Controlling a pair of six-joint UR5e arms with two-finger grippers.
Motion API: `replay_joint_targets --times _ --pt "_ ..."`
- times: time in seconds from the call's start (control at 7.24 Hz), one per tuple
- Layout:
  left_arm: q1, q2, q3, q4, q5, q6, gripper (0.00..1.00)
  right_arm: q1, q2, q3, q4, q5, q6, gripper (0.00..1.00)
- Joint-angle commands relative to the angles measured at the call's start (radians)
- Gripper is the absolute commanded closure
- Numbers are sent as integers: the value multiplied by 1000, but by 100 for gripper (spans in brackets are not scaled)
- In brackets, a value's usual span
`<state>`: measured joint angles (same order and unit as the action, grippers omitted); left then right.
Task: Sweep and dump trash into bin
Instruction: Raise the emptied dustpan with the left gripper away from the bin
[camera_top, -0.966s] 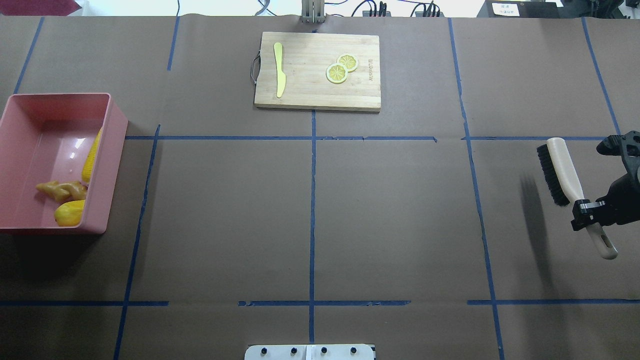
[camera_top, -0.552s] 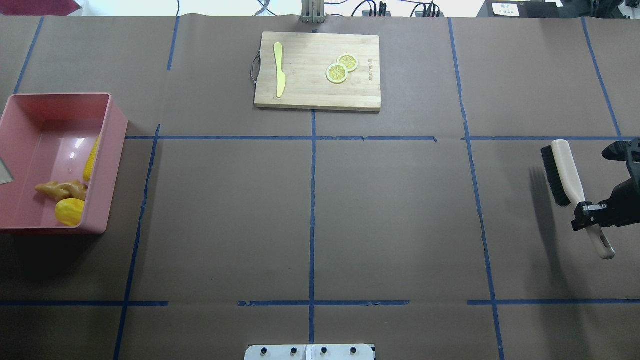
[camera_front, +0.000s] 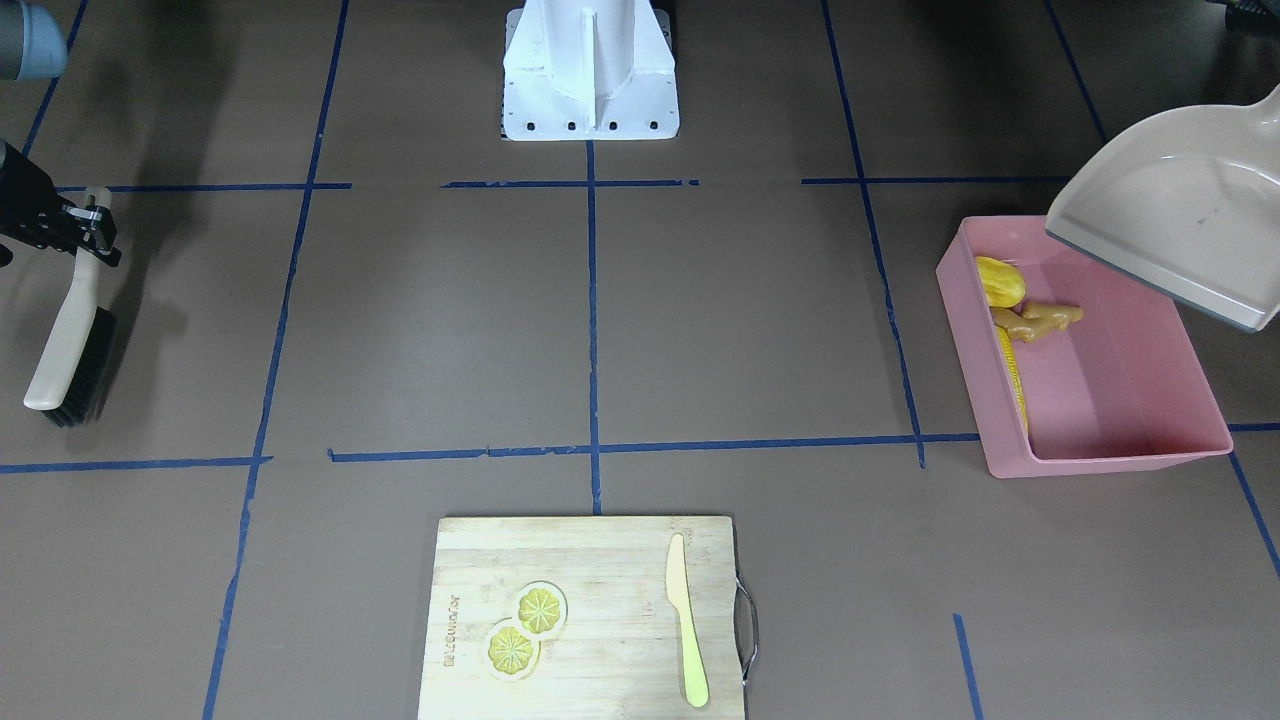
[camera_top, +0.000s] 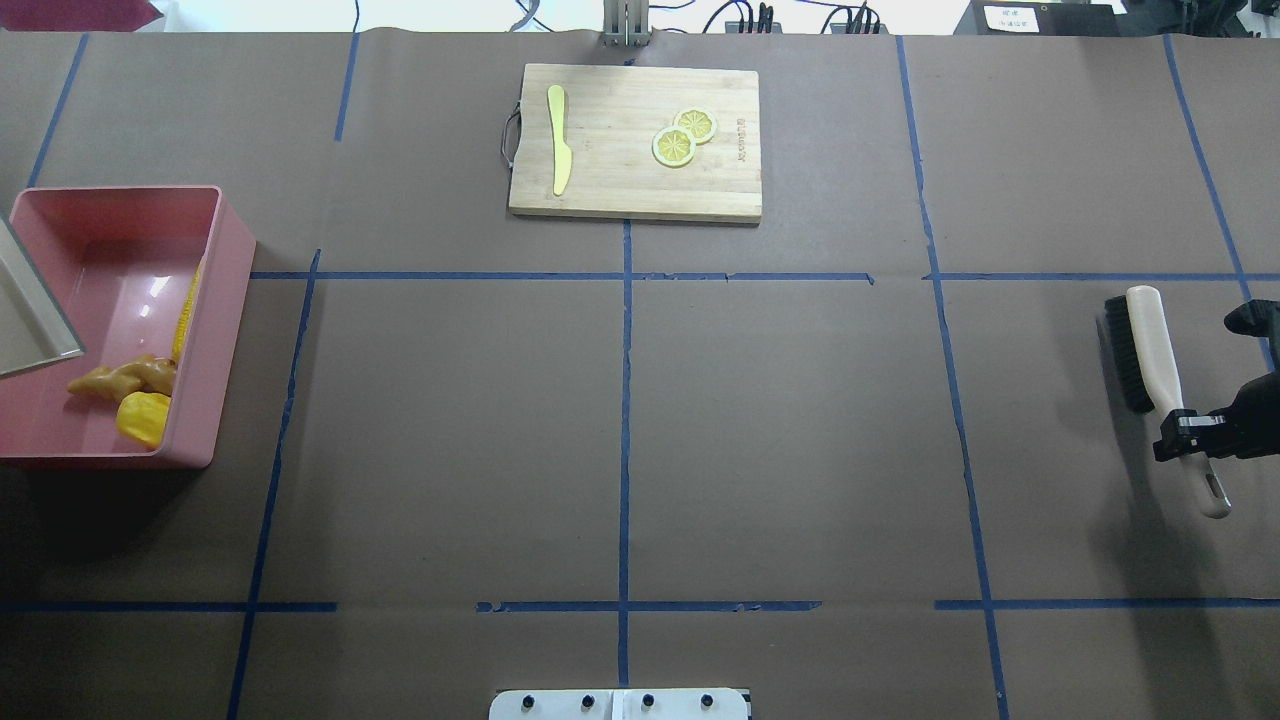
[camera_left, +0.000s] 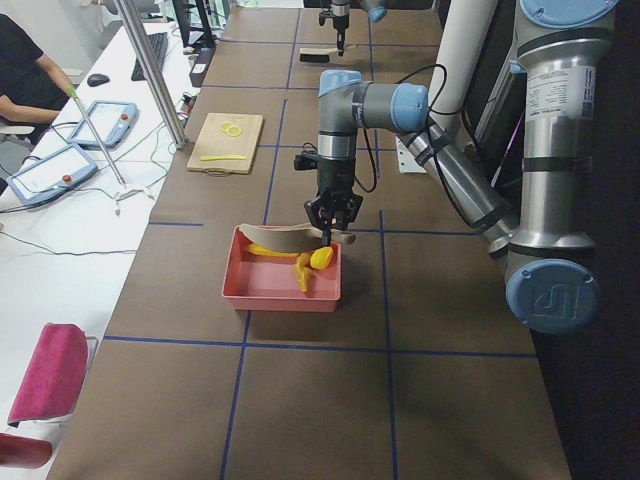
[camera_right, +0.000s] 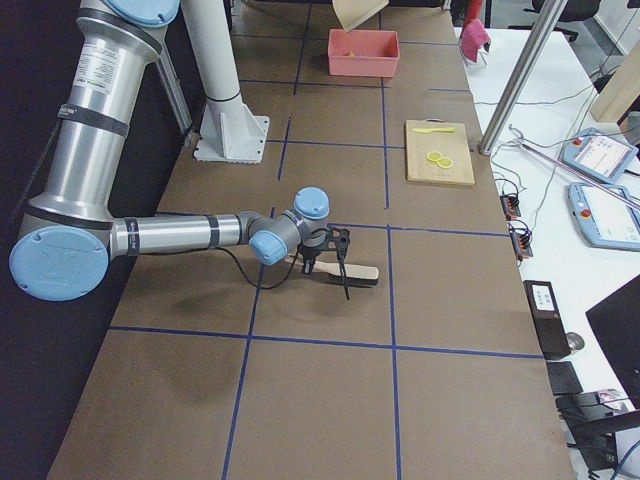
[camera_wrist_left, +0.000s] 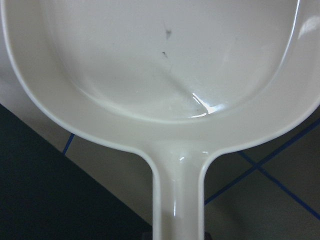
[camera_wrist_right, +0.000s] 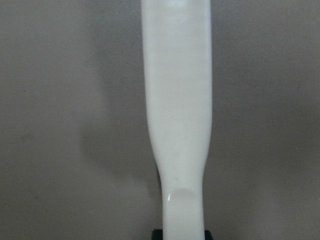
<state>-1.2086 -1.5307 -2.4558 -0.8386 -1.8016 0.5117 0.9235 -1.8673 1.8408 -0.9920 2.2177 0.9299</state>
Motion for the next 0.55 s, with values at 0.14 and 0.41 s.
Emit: replay_joint_targets --times 0.14,0.41 --pt "0 -25 -5 1 -65 -1 100 -2 -32 17 9 -1 6 96" --pt "0 -28 -2 0 -85 -1 100 -5 -30 17 7 -3 -5 96"
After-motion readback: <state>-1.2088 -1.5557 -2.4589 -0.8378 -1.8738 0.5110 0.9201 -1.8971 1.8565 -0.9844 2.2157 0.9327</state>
